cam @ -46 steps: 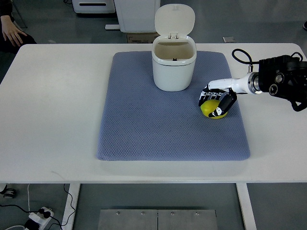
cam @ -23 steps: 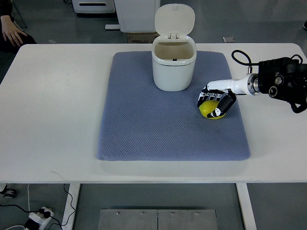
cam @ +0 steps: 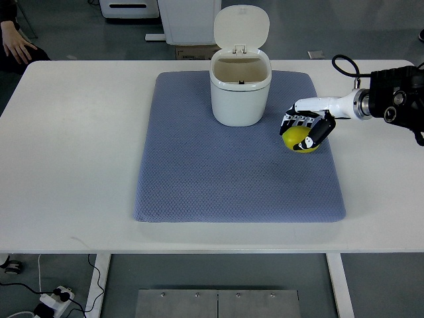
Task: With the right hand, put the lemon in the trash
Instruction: 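Lift the lemon with the right hand and carry it above the bin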
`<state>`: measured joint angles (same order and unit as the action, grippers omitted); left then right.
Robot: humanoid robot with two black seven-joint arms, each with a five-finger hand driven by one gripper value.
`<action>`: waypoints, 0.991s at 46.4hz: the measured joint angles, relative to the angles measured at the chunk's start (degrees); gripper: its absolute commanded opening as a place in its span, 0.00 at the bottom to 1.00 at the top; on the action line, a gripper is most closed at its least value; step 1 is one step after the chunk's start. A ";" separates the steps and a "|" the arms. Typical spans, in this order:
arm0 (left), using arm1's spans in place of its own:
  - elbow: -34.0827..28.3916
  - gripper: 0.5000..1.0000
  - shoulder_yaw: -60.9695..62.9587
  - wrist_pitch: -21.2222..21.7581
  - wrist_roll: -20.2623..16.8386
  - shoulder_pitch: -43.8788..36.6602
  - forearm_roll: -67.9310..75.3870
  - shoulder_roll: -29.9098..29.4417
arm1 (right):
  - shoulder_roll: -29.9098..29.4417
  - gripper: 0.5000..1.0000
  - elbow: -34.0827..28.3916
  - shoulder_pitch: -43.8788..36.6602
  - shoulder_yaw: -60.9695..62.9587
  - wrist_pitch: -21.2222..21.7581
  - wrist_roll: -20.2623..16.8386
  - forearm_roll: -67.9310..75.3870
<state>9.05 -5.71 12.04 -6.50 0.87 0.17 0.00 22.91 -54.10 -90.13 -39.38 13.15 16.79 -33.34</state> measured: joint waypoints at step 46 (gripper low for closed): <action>0.00 1.00 0.00 0.00 0.00 0.02 0.00 0.00 | 3.82 0.00 2.74 -12.78 0.79 6.22 -0.68 7.48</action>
<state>9.05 -5.71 12.04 -6.50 0.89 0.18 0.00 26.73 -51.37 -102.91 -38.59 19.36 16.11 -25.86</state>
